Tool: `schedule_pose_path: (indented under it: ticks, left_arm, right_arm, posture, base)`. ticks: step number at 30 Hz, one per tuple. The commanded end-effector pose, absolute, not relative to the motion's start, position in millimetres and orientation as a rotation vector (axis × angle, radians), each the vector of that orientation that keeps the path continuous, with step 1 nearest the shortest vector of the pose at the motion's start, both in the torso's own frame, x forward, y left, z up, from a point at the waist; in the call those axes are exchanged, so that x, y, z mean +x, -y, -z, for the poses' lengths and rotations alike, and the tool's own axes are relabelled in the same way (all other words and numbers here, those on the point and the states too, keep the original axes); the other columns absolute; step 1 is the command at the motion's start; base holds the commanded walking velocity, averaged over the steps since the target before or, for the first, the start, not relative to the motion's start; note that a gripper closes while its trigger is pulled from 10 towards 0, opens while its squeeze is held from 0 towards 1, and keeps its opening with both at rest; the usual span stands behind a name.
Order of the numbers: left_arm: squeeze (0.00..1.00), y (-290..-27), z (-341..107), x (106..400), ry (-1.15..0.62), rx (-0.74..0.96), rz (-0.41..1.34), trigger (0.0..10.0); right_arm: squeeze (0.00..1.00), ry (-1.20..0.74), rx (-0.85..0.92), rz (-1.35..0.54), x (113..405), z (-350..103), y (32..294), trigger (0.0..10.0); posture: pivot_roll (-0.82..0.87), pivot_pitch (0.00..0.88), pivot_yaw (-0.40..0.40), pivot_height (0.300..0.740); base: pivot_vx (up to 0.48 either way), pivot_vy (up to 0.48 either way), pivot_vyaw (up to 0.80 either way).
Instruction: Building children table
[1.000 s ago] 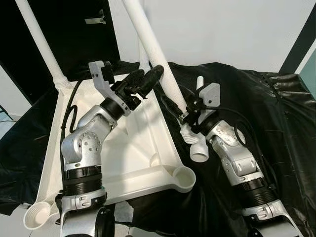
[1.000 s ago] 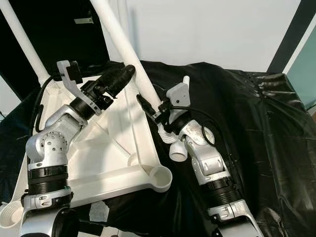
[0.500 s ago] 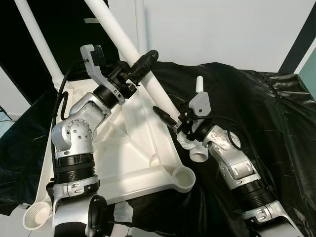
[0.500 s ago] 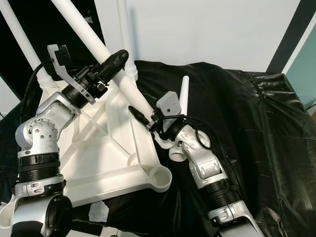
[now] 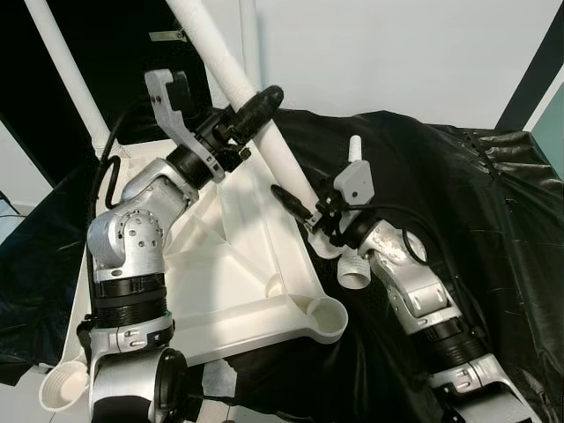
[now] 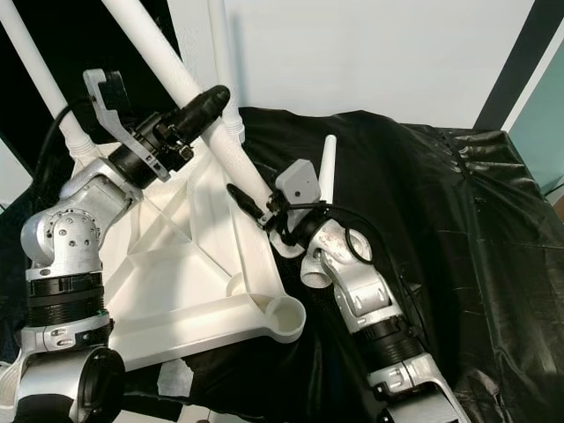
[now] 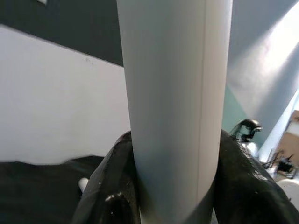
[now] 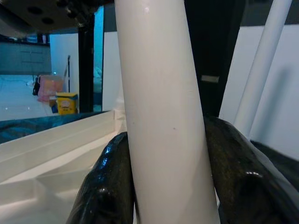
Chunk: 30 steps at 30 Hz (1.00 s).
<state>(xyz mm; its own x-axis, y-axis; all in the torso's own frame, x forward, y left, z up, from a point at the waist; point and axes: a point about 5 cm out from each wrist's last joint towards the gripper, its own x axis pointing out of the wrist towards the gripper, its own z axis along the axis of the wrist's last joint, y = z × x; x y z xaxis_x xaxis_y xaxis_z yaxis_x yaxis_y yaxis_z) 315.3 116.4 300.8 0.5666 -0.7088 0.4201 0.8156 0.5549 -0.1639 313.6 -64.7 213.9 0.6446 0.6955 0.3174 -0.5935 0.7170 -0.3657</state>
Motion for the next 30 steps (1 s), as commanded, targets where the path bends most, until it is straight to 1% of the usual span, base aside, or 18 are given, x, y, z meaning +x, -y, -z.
schedule_pose_path:
  ticks: [1,4,7,8,9,11,12,24,30]
  left_arm:
    - [0.00,-101.0,-314.5,307.2,0.368,-0.315,1.001,10.0]
    - [0.00,-97.5,-318.1,303.5,0.396,-0.276,0.999,10.0]
    - [0.00,-91.6,-319.0,301.5,0.426,-0.190,0.965,10.0]
    - [0.00,-91.6,-319.0,301.5,0.426,-0.190,0.965,10.0]
    - [0.00,-89.3,-320.0,300.9,0.437,-0.172,0.958,10.0]
    - [0.00,-87.7,-320.8,300.3,0.444,-0.164,0.955,10.0]
    - [0.00,-85.4,-321.7,299.4,0.450,-0.153,0.954,10.0]
    - [0.00,-60.0,-330.8,290.3,0.530,-0.044,0.955,10.0]
    - [0.00,-56.0,-331.4,287.5,0.542,-0.029,0.967,10.0]
  right_arm:
    - [1.00,0.411,-0.243,-0.723,318.4,-207.3,62.6,10.0]
    - [1.00,0.417,-0.254,-0.706,320.8,-209.2,62.2,10.0]
    - [1.00,0.406,-0.277,-0.693,323.8,-208.4,60.4,10.0]
    - [1.00,0.406,-0.277,-0.693,323.8,-208.4,60.4,10.0]
    - [0.89,0.393,-0.288,-0.691,324.9,-206.9,59.5,10.0]
    - [0.89,0.385,-0.295,-0.689,325.6,-205.9,59.0,10.0]
    - [0.00,0.375,-0.304,-0.687,326.5,-204.9,58.3,10.0]
    - [0.00,0.261,-0.314,-0.674,333.8,-197.5,52.1,10.0]
    - [0.00,0.235,-0.321,-0.656,336.5,-194.5,53.3,10.0]
  posture:
    - [0.02,0.000,-0.018,0.740]
    - [0.02,0.000,-0.020,0.740]
    - [0.02,0.000,-0.022,0.740]
    - [0.02,0.000,-0.022,0.740]
    - [0.02,0.000,-0.023,0.740]
    - [0.02,0.000,-0.023,0.740]
    - [0.02,0.000,-0.024,0.740]
    - [0.02,0.000,-0.015,0.740]
    - [0.01,0.000,-0.012,0.740]
  base:
    - [0.000,0.000,0.00]
    - [0.000,0.000,0.00]
    - [0.000,0.000,0.00]
    - [0.000,0.000,0.00]
    - [0.000,0.000,0.00]
    - [0.000,0.000,0.00]
    - [0.000,0.000,0.00]
    - [0.000,0.000,0.00]
    - [0.000,0.000,0.00]
